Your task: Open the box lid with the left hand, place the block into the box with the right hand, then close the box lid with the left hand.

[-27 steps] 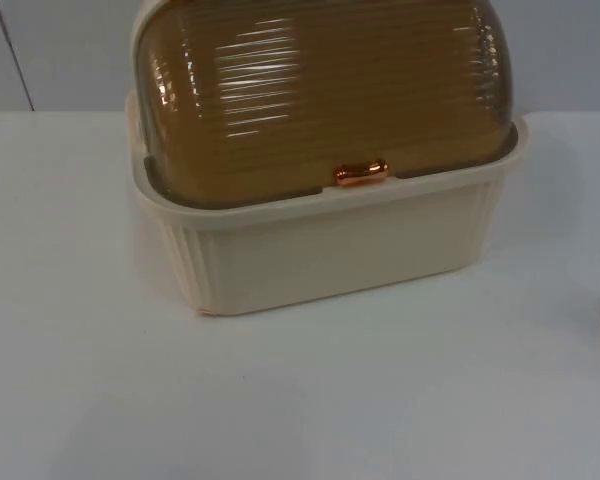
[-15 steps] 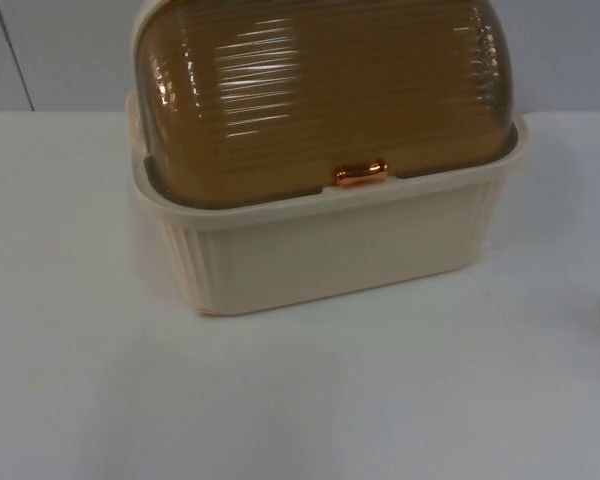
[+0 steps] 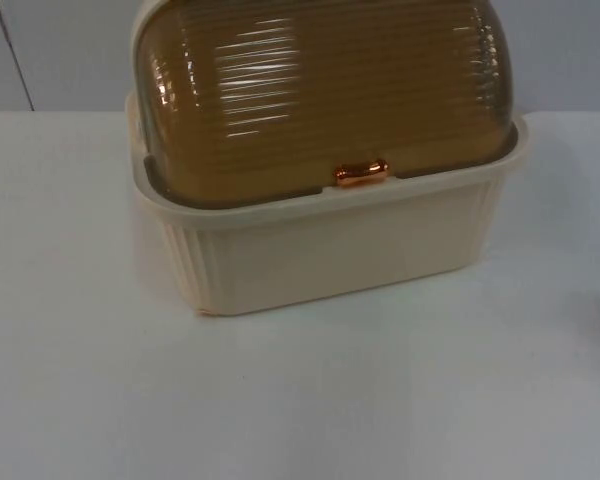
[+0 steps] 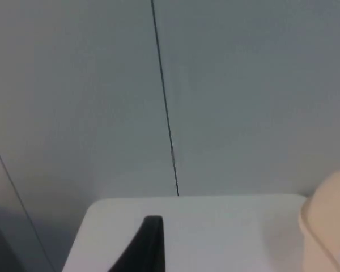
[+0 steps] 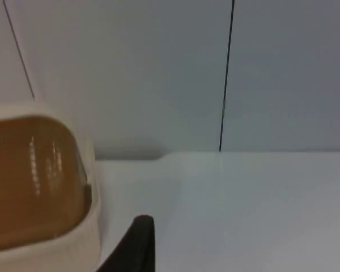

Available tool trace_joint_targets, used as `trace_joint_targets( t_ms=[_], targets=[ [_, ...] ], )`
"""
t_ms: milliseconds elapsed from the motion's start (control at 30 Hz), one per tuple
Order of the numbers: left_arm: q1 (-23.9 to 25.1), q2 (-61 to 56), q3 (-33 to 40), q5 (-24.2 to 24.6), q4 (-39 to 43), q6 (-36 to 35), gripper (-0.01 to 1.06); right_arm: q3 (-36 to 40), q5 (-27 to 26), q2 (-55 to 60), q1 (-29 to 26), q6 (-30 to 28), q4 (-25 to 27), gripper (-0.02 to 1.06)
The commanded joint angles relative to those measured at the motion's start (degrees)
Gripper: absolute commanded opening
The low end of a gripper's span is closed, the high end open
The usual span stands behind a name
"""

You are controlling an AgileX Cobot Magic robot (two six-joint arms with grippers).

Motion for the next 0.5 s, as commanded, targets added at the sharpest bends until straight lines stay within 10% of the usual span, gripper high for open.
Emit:
trace_joint_targets(
  t_ms=[0, 467],
  targets=[
    [-0.4, 2.8, -0.2, -0.8, -0.8, -0.5, 1.04, -0.6, -3.5, 1.7, -0.2, 1.4, -1.2, 1.05],
    [-0.9, 26.1, -2.1, -0.4, -31.5, 26.2, 1.04, -0.6, -7.0, 18.4, -0.2, 1.7, -5.5, 1.05]
  ],
)
